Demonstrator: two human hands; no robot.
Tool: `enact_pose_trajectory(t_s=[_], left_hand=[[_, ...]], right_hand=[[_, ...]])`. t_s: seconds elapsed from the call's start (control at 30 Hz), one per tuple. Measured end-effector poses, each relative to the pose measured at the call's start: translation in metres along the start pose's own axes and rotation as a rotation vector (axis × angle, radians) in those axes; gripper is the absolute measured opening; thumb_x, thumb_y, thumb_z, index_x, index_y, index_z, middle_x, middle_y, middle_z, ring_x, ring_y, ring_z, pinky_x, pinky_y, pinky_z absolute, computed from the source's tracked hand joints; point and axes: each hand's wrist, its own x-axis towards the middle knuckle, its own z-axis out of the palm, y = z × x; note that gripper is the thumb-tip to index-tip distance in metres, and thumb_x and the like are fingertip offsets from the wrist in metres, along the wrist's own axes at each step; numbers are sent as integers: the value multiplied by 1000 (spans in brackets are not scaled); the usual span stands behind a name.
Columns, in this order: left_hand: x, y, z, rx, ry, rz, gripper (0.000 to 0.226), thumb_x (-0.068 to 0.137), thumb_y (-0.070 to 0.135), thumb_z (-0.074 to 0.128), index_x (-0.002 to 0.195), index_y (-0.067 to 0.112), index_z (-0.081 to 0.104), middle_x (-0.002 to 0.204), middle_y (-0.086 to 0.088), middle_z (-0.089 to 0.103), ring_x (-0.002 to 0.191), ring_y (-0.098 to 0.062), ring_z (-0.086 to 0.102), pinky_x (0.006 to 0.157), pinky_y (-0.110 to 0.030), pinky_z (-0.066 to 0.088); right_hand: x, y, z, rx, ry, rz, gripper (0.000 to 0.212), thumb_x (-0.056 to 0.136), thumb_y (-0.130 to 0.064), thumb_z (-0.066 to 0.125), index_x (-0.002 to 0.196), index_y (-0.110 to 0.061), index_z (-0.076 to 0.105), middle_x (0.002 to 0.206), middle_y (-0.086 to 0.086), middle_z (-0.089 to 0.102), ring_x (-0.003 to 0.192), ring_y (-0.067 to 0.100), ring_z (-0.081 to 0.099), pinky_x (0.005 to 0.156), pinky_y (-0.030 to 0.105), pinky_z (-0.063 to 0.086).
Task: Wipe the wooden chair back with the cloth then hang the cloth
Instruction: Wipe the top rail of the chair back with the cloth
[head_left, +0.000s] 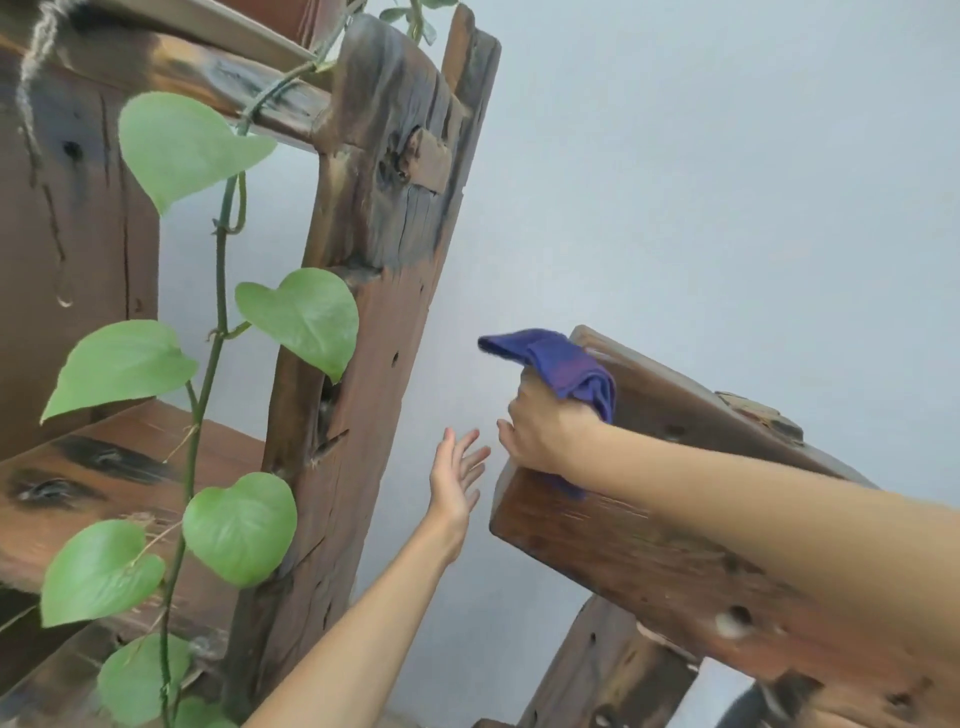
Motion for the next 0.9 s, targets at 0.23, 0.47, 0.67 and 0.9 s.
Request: enact_pose_trajectory(t_s=[0.23, 0.47, 0.67, 0.9], left_hand=[[-2, 56, 78, 184, -198, 255, 47, 103, 59, 35, 112, 29, 70, 118, -2, 71, 104, -12, 64, 88, -22, 53], [-7, 90, 131, 485, -169, 620, 67, 84, 63, 45, 139, 29, 62, 144, 11, 61, 136, -9, 50, 118, -32, 33], [-1, 81, 131, 523, -92, 682, 29, 85, 44, 59, 106, 26, 70, 103, 17, 69, 100, 3, 61, 91, -23, 46], [4, 80, 131, 537, -68, 725, 19, 89, 42, 62, 99, 28, 68, 93, 23, 69, 88, 11, 59, 85, -19, 44]], right_hand=[[-54, 73, 42, 642, 655, 338, 46, 99, -52, 40, 134, -31, 62, 134, 1, 66, 129, 23, 57, 102, 37, 47], [-135, -5, 176, 680, 716, 876, 58, 104, -39, 42, 158, -24, 30, 167, 15, 19, 154, 35, 21, 124, 47, 21], [-159, -107, 210, 924, 452, 1087, 58, 102, -29, 34, 151, 0, 29, 153, 41, 24, 143, 55, 22, 114, 66, 26], [-68, -117, 112, 1371, 581, 1648, 67, 104, -34, 31, 159, 1, 14, 162, 37, 1, 152, 50, 4, 121, 62, 13]])
